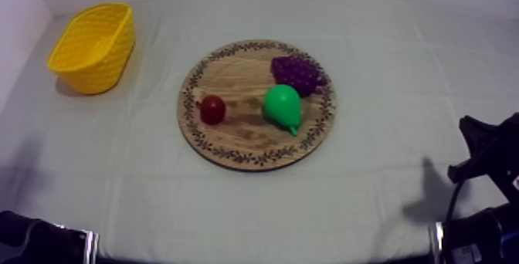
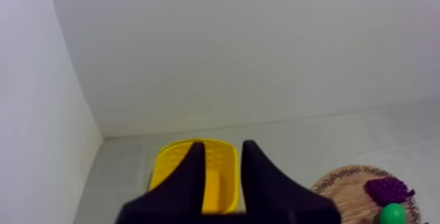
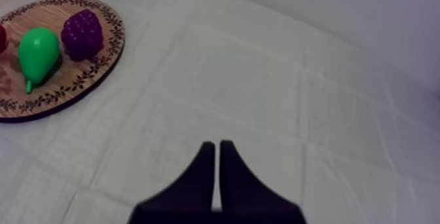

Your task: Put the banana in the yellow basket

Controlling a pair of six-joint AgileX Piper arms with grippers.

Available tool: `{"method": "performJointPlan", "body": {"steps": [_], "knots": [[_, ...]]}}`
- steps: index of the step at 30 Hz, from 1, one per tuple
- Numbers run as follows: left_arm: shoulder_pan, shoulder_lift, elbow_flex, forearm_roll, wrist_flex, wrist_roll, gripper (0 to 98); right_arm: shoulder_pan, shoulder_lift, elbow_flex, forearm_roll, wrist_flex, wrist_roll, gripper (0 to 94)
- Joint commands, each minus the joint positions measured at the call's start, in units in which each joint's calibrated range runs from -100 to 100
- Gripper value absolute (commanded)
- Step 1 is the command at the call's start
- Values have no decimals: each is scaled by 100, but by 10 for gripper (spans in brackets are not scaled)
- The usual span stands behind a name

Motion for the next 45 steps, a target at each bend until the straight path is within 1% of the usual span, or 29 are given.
{"method": "performJointPlan", "body": {"steps": [1, 3, 5, 9, 13, 20, 30, 33, 38, 41, 45], "knots": [[14, -821, 1002, -5, -369, 117, 101, -2, -3, -5, 1, 0, -2, 6], [19, -1212, 1597, -50, -554, 213, 51, -2, -3, -5, 1, 0, -2, 6], [-4, -1604, 2177, -101, -647, 299, 26, -2, -3, -5, 1, 0, -2, 6], [-50, -2337, 3228, -177, -711, 430, 7, -2, -3, -5, 1, 0, -2, 6], [-25, -2903, 3999, -223, -687, 545, 2, -2, -3, -5, 1, 0, -2, 6], [0, -3540, 4784, -232, -680, 690, 0, -7, -3, -5, 1, 0, -4, 6], [1, -3642, 5641, -214, -733, 764, 0, -10, -3, -5, 1, 0, -1, 6], [4, -3644, 6103, -226, -1055, 871, 0, -10, -3, -5, 1, 0, -1, 6], [20, -3645, 6544, -246, -1903, 1035, 1, -10, -3, -5, 1, 0, -2, 6], [22, -3645, 6627, -249, -2093, 1099, 1, -10, -3, -5, 1, 0, -2, 6], [23, -3645, 6659, -250, -2169, 1122, 1, -10, -3, -5, 1, 0, -2, 6]]}}
